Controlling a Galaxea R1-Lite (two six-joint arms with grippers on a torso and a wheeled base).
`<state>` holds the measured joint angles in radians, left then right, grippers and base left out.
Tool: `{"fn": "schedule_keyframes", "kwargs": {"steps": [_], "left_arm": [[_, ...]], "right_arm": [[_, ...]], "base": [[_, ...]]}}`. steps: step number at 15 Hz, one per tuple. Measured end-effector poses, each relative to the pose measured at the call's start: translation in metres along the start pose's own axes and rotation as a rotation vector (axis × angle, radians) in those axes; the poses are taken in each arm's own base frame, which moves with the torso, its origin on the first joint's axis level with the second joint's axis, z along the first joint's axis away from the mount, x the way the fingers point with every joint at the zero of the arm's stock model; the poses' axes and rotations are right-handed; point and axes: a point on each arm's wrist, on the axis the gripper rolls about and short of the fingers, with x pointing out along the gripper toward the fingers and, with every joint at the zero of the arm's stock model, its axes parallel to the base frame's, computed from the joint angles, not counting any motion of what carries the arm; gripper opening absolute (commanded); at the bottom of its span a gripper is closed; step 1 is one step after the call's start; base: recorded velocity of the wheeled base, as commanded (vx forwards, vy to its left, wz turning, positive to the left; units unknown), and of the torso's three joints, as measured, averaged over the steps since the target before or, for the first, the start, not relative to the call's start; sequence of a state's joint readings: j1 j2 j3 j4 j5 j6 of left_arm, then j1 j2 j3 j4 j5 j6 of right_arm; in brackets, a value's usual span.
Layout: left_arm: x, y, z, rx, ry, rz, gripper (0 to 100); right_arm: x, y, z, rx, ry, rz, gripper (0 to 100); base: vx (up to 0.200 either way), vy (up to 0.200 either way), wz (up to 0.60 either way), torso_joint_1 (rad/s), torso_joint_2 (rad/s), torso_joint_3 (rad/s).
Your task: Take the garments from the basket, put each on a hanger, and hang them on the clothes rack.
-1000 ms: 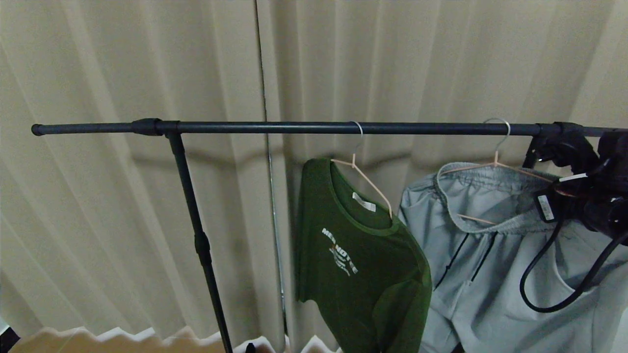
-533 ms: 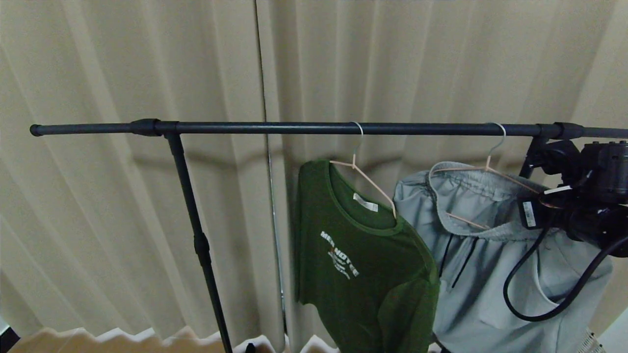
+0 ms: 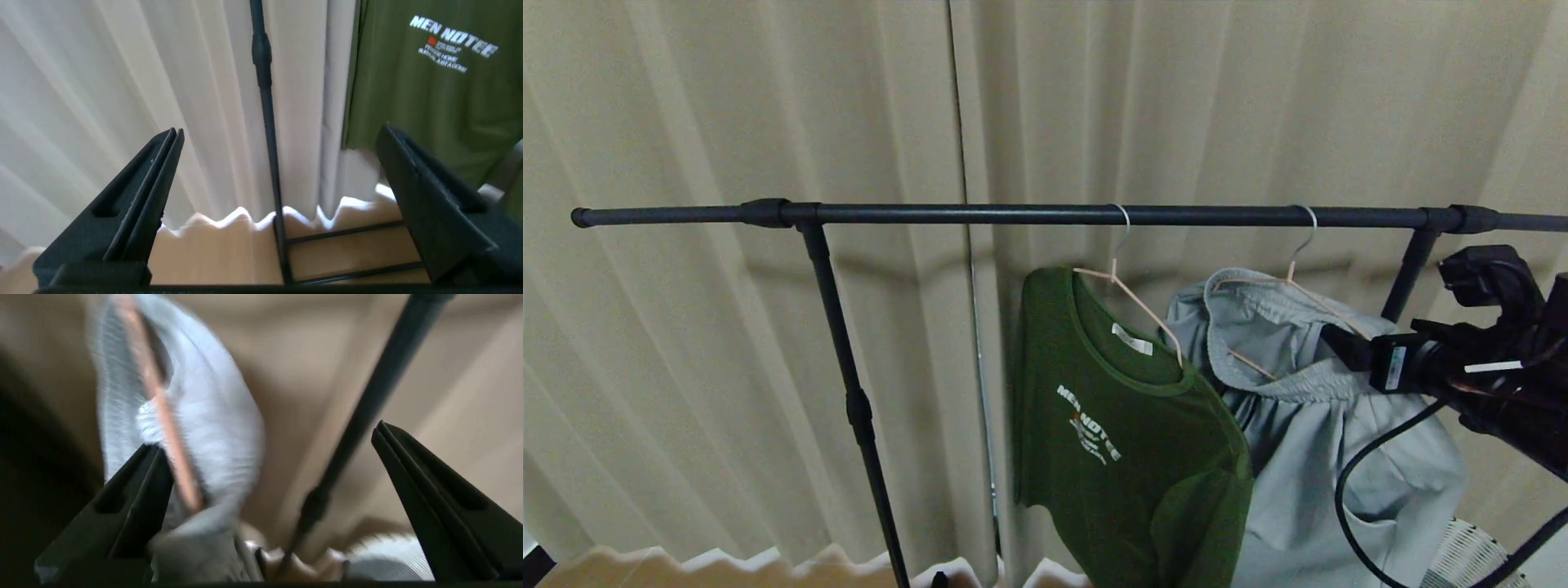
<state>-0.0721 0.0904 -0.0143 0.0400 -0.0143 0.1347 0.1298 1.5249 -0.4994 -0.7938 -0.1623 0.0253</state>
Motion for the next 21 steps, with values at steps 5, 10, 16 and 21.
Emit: {"fn": "schedule_keyframes", "kwargs": {"steps": [5, 10, 16, 21], "left_arm": [[0.0, 0.0, -0.001, 0.008, 0.002, -0.007, 100], [0.0, 0.0, -0.001, -0.024, 0.003, -0.005, 100], [-0.004, -0.002, -0.002, -0.073, -0.042, 0.068, 100], [-0.005, -0.002, -0.002, -0.092, -0.067, 0.074, 100]], "right_arm": [[-0.022, 0.0, -0.013, 0.032, -0.148, 0.179, 100], [-0.044, -0.007, -0.014, 0.021, -0.357, 0.25, 100], [-0.062, -0.023, -0.011, -0.152, -0.421, 0.14, 100], [-0.079, -0.023, -0.011, -0.232, -0.461, 0.149, 100]], "base": [[0.0, 0.0, 0.0, 0.0, 0.0, 0.0], [0.0, 0.0, 0.0, 0.0, 0.0, 0.0], [0.0, 0.0, 0.0, 0.0, 0.0, 0.0], [0.0, 0.0, 0.0, 0.0, 0.0, 0.0]]}}
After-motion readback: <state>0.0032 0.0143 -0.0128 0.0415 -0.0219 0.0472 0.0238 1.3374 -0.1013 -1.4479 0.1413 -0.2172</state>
